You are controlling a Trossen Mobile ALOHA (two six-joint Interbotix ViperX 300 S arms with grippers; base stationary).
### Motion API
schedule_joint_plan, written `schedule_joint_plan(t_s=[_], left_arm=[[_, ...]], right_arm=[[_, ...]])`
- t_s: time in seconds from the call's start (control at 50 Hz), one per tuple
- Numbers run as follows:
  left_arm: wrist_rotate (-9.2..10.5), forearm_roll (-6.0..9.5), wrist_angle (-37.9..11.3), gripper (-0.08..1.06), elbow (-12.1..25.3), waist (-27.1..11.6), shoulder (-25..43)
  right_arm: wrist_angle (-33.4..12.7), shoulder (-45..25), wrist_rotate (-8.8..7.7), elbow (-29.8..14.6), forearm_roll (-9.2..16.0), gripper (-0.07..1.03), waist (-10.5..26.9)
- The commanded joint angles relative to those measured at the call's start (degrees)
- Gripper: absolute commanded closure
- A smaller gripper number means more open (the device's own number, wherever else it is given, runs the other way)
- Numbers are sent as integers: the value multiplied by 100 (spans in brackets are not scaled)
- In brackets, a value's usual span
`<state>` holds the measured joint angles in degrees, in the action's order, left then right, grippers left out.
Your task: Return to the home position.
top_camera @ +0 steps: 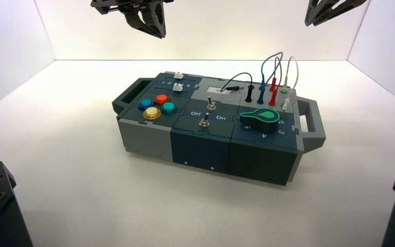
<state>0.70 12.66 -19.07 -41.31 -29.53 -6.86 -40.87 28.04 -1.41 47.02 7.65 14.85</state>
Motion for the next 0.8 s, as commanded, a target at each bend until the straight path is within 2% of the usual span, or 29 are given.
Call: schedule_joint_plan(t_s=[0.02, 0.58, 0.8], left_arm=[[-18, -18, 53, 96, 114, 44, -70], [-26, -62, 70, 96, 79, 105, -114], [-26, -70, 70, 96, 0, 105, -510]], right_arm=[[18, 62, 0, -79, 26, 76, -9], [35, -35, -9, -229, 18, 76, -9], [-105, -176, -18, -501, 18, 76, -9]])
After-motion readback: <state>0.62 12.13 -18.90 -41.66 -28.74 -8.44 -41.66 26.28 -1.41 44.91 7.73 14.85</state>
